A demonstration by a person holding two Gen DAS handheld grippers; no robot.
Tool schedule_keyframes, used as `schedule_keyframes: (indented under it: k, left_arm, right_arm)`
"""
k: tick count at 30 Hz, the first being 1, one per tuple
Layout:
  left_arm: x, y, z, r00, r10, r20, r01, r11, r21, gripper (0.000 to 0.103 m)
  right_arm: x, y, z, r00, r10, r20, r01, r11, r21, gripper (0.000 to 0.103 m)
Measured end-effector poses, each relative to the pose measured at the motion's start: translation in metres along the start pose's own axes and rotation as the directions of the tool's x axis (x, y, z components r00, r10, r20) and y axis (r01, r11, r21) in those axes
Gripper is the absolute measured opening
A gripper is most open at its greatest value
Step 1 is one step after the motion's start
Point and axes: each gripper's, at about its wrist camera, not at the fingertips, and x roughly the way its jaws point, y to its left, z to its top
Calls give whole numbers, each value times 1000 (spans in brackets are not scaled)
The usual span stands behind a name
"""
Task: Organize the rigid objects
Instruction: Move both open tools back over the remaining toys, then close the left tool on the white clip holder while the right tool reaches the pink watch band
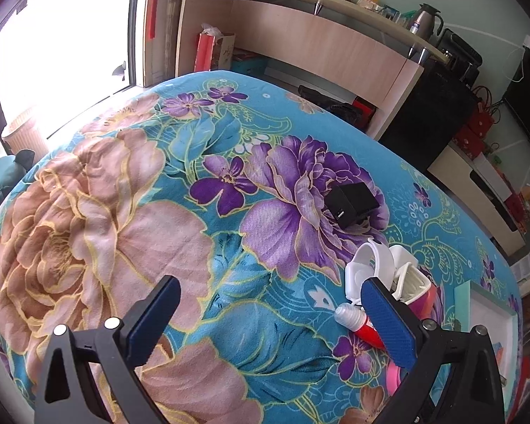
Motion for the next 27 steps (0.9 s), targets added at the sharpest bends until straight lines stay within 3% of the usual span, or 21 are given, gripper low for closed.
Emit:
schedule_keyframes:
  k: [6,14,17,21,27]
  left_arm:
    - [7,-16,-5,999,-25,-31,27,997,66,103]
    - [5,-43,-12,997,-70,-37,75,983,165,103]
    - [5,-53,-15,996,-80,-33,85,976,201,98]
    - [7,-62,-17,997,-77,-31,82,970,231,96]
    - [10,-75,-17,996,-91,-18,92,959,267,85]
  right_arm:
    - [20,-3,-9,996,-14,-82,15,1000,8,73]
    - [25,-3,-11,996,-30,-87,28,999,-16,64]
    - [26,-1,-9,996,-21,-84,19,999,-25,57]
    - [27,-2,-8,996,-14,-86,12,1000,-17,56]
    - [17,-14,-2,999,-26,-39,27,999,28,56]
